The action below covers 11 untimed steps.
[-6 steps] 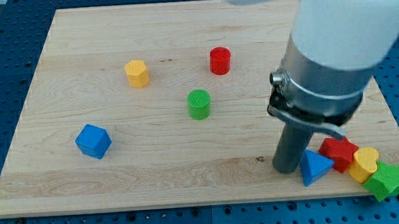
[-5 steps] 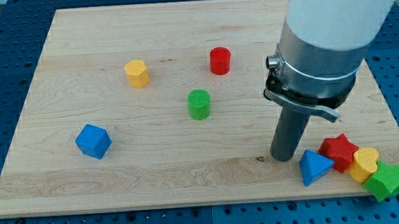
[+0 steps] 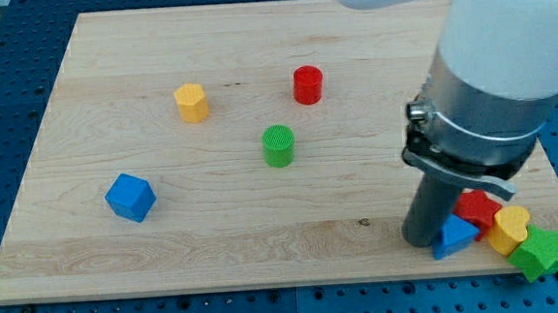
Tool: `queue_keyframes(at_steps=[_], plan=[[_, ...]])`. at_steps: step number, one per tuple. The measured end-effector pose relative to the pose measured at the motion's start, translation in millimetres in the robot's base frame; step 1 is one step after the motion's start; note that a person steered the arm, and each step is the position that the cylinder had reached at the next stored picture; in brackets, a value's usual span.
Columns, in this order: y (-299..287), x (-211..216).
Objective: Move the blue triangle into the yellow heart
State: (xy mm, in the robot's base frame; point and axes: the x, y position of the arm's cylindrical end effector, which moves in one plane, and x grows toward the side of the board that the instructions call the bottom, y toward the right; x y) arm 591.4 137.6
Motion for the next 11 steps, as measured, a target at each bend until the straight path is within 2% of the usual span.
queue_keyframes(at_steps=[1,4,6,10,11], plan=[[24,0],[19,0],[19,-28],[-3,-52],[-6,-74]])
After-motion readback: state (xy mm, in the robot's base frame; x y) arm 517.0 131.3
